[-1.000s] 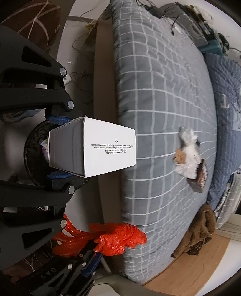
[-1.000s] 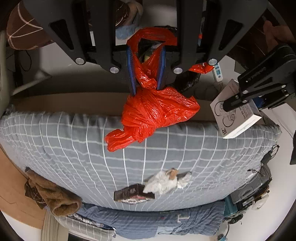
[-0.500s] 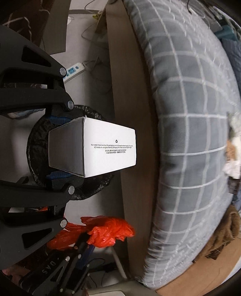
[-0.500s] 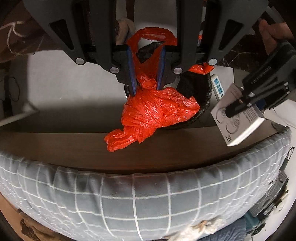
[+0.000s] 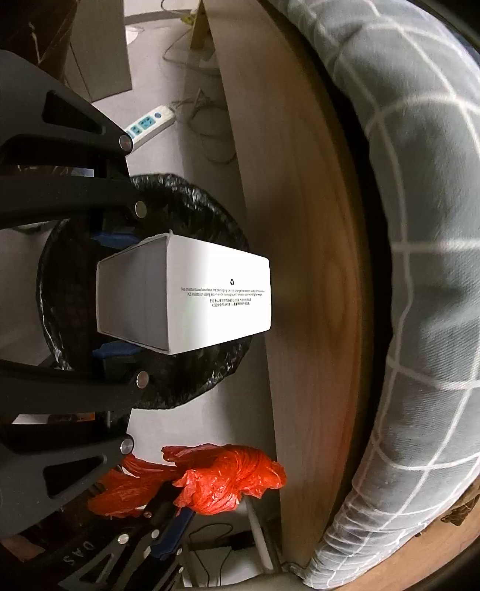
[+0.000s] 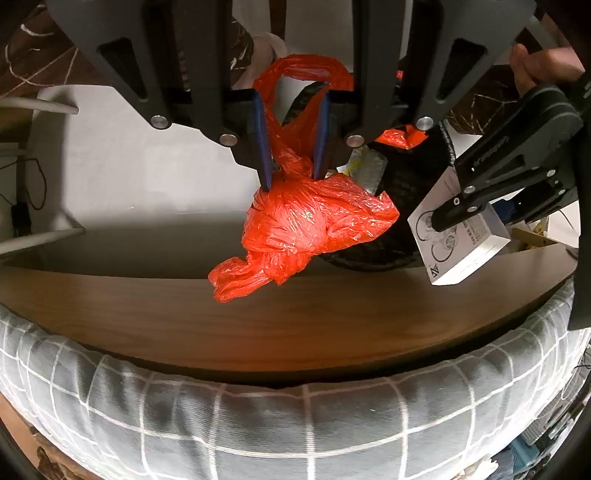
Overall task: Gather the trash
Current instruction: 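Open the left tool to drop the white box while the right tool drops the red bag into the bin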
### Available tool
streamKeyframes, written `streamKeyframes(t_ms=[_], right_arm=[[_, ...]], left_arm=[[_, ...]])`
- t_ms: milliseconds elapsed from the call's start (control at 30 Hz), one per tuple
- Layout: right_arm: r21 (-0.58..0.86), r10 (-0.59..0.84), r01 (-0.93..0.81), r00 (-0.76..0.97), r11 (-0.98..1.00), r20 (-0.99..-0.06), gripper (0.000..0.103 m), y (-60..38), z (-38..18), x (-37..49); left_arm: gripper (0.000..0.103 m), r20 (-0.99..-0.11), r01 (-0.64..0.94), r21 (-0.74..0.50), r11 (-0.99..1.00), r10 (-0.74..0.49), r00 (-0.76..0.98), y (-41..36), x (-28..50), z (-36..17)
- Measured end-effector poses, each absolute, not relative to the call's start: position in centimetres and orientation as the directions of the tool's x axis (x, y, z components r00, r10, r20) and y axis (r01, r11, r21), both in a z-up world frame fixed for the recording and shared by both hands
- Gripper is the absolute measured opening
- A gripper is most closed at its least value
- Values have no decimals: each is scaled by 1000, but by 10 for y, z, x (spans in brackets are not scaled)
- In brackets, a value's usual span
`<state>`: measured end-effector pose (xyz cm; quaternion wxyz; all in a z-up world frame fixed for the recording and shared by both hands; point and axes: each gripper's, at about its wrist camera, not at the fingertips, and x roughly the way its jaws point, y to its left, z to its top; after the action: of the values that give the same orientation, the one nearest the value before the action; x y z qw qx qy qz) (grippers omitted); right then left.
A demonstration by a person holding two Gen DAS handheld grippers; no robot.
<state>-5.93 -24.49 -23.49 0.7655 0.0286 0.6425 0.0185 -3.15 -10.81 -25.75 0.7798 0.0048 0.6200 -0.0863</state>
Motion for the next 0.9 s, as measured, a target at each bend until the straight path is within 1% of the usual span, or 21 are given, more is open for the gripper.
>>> streamKeyframes(t_ms=[233, 267, 300, 333, 400, 533, 733, 900], right_arm=[[47, 46, 0, 174, 999, -984, 21, -241, -239, -61], [52, 51, -2, 174, 999, -983, 21, -239, -239, -61], [51, 51, -5, 176, 999, -983, 21, -238, -240, -60], [50, 50, -9, 178, 999, -983, 21, -234, -239, -61], [55, 58, -24, 185, 998, -981, 21, -228, -239, -62], [75, 83, -51, 188, 996, -979, 21, -217, -236, -63], [95, 114, -106, 196, 990, -974, 21, -186, -225, -58], [112, 137, -146, 179, 983, -974, 21, -155, -221, -53]], left_arm=[[41, -970, 143, -107, 984, -135, 202, -114, -34, -267], [46, -971, 138, -99, 985, -126, 204, -111, -34, -268], [56, -970, 134, -90, 987, -117, 212, -109, -34, -268], [62, -969, 130, -72, 989, -100, 225, -105, -35, -266], [64, -967, 126, -57, 990, -86, 240, -100, -38, -265], [81, -964, 101, -50, 994, -74, 254, -86, -45, -260], [96, -955, 37, -5, 999, -16, 297, -55, -50, -243], [97, -948, -23, -3, 1000, 4, 319, -21, -55, -233]])
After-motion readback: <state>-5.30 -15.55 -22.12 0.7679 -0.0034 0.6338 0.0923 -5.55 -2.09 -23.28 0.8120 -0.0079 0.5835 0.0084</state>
